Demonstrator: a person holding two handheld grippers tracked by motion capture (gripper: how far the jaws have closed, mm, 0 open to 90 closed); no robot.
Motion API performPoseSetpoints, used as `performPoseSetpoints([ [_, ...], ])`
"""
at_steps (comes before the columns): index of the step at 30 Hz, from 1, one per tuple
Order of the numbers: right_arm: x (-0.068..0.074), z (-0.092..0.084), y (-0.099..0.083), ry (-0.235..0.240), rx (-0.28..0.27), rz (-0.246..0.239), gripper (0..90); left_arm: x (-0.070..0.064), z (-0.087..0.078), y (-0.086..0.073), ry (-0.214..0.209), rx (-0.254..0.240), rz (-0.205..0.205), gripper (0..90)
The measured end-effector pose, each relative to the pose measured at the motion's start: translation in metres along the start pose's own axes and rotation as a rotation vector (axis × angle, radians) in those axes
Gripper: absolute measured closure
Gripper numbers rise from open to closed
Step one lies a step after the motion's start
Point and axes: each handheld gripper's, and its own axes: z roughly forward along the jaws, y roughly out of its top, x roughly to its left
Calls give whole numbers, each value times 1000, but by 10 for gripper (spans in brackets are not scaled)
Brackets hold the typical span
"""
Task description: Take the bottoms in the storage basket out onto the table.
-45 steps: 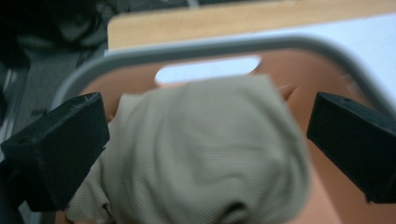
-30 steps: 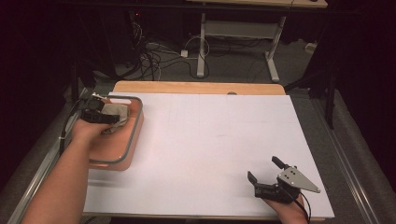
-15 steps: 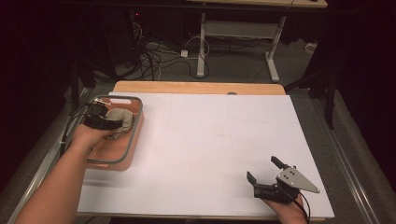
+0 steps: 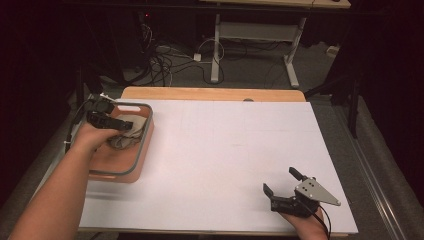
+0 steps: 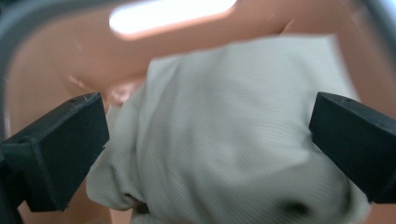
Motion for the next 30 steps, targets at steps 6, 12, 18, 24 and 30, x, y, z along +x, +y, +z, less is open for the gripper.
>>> performPoseSetpoints([
  [6, 1, -2, 0, 4, -4, -7, 3, 1, 21, -10, -35, 117, -22, 0],
  [12, 3, -4, 0, 2, -5, -10, 3, 5, 32, -20, -100, 156, -53, 0],
  [18, 3, -3, 1, 3, -3, -15, 3, -9, 39, -19, -25, 215, 43, 0],
  [24, 4, -3, 1, 3, -4, -21, 3, -18, 34, -18, -23, 220, 101, 123],
  [30, 3, -4, 1, 3, -7, -21, 3, -22, 30, -19, -44, 201, 151, 283],
])
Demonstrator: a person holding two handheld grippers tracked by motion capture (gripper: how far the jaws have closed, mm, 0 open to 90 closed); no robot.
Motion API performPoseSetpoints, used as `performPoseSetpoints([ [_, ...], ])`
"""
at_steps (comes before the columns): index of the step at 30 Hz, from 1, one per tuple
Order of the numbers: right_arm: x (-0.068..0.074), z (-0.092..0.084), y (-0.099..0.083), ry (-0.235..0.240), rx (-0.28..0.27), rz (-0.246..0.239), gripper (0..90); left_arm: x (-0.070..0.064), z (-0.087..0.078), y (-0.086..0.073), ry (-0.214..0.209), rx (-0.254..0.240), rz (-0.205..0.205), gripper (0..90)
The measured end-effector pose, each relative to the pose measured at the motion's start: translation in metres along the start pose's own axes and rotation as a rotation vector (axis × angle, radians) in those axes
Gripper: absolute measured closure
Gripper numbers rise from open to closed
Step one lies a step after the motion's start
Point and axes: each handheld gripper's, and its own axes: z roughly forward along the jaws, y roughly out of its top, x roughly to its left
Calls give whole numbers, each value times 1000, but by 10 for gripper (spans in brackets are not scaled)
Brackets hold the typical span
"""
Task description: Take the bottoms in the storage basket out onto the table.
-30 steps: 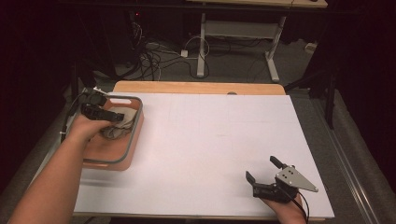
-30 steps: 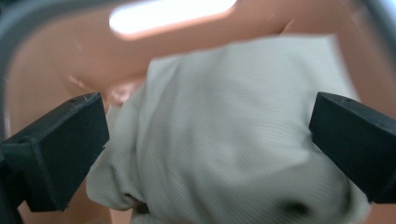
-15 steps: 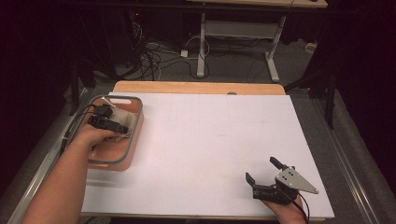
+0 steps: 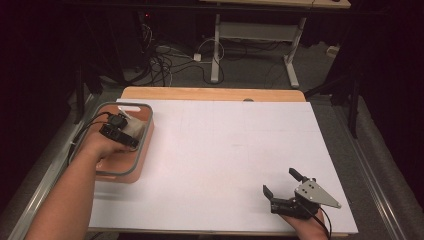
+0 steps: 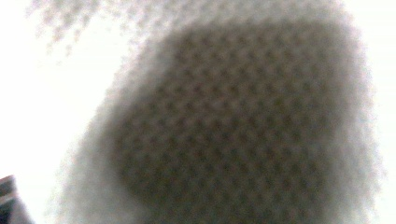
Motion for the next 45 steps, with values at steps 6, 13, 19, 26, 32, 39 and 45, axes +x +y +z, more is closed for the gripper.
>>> performPoseSetpoints([
  [6, -1, 1, -1, -1, 4, 6, 3, -1, -4, -2, -16, -19, 33, 383],
  [13, -3, 4, 0, 0, 3, 16, 3, 4, -10, -2, -38, -15, 34, 408],
  [19, -7, 12, 7, -7, 11, 14, 3, 2, -17, 4, 1, 43, 47, 414],
  [26, -6, 19, 11, -4, 15, -3, 3, 2, -24, 5, 10, 98, 49, 414],
  [32, -8, 14, 3, -11, 12, 12, 3, -1, -34, 7, 29, 148, 40, 416],
  [39, -8, 8, 0, 1, 11, 10, 4, 0, -47, 9, 19, 219, 25, 475],
  [45, -8, 6, -1, 4, 10, 8, 4, -2, -49, 9, 7, 245, 47, 505],
])
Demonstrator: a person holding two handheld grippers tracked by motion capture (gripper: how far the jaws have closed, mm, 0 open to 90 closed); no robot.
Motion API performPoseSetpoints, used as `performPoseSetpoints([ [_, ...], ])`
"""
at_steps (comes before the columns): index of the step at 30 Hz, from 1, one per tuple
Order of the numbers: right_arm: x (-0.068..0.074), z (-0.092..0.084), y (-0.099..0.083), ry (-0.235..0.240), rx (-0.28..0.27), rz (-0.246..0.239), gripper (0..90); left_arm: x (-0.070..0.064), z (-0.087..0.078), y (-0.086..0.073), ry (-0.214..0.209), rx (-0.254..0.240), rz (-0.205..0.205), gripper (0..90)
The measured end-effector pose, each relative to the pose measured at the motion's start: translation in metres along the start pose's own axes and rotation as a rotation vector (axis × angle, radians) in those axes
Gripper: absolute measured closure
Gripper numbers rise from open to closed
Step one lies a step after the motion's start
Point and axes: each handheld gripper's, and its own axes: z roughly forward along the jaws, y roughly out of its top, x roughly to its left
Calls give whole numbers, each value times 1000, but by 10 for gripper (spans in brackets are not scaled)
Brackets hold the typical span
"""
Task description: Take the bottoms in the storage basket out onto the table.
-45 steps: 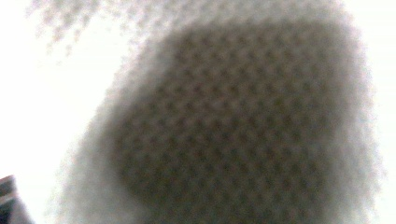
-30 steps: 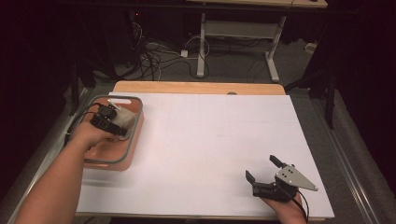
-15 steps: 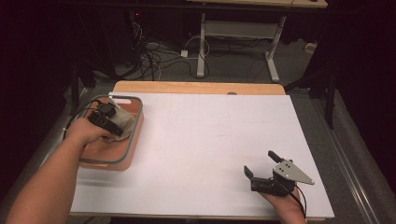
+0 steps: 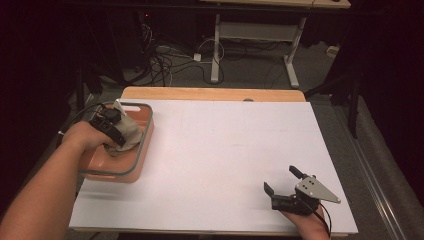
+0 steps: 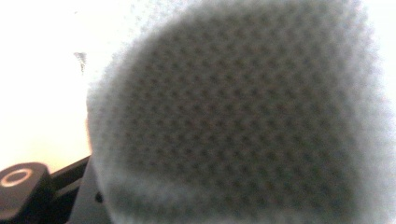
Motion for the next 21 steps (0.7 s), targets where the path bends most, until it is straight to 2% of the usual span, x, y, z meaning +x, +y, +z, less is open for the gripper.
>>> performPoseSetpoints([
  [6, 1, -2, 0, 2, -6, -1, 4, -2, -1, 2, -27, 22, 4, 523],
  [17, 1, -3, 0, 4, -9, 1, 4, -6, -14, 3, -25, 81, 31, 557],
  [21, 1, -2, 0, 7, -8, 3, 4, -6, -18, 4, -30, 106, 28, 558],
])
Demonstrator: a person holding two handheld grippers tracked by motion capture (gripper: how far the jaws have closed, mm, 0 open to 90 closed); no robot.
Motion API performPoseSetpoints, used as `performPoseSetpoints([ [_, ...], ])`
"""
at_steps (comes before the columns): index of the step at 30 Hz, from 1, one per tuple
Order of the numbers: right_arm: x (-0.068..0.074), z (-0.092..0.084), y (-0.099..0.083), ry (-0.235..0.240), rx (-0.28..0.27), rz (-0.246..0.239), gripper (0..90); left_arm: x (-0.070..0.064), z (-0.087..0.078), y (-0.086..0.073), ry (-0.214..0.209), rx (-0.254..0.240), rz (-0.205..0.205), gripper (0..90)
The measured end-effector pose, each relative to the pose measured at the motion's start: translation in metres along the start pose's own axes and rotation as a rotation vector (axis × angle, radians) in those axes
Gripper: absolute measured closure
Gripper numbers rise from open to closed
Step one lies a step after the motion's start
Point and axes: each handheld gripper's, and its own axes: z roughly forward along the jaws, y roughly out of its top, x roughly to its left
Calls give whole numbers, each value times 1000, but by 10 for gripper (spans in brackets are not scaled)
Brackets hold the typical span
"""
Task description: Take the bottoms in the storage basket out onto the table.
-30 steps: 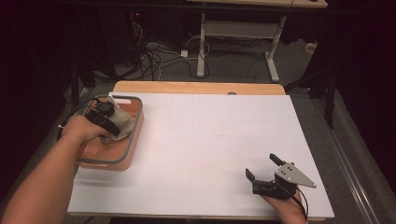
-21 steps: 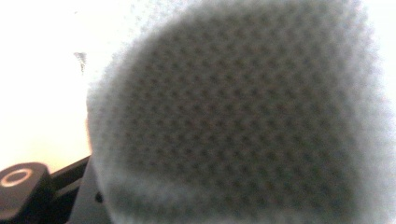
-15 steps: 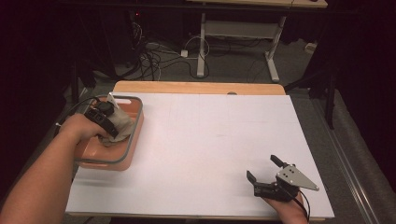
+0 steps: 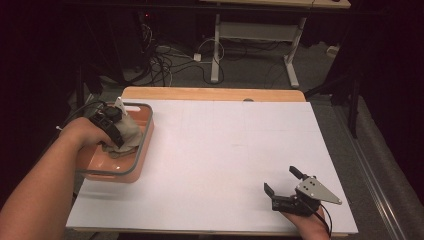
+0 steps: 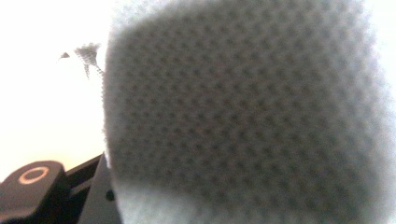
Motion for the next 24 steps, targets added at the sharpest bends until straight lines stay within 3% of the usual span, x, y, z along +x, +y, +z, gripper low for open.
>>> performPoseSetpoints([
  [6, 1, 0, 1, 0, -2, -1, 4, -2, -5, 0, -15, 13, 4, 557],
  [10, 1, -2, 1, -2, -7, -1, 4, -2, 3, 0, 0, -16, -4, 542],
  [15, 2, -2, 0, 0, -2, -4, 4, 1, 32, 7, 41, -58, 11, 405],
  [16, 2, -1, 0, 1, 0, -3, 4, 1, 38, 8, 51, -67, 26, 358],
  [17, 2, -1, 0, 1, 0, -4, 4, 2, 42, 9, 53, -79, 43, 252],
  [19, 2, -1, 0, 1, 2, -4, 4, 6, 48, 11, 37, -102, 37, 205],
  [21, 3, -1, 0, 2, 1, -5, 4, 11, 54, 12, 1, -77, 2, 132],
  [24, 3, 0, 0, 3, 0, -6, 4, 12, 64, 12, -14, -43, 2, 50],
])
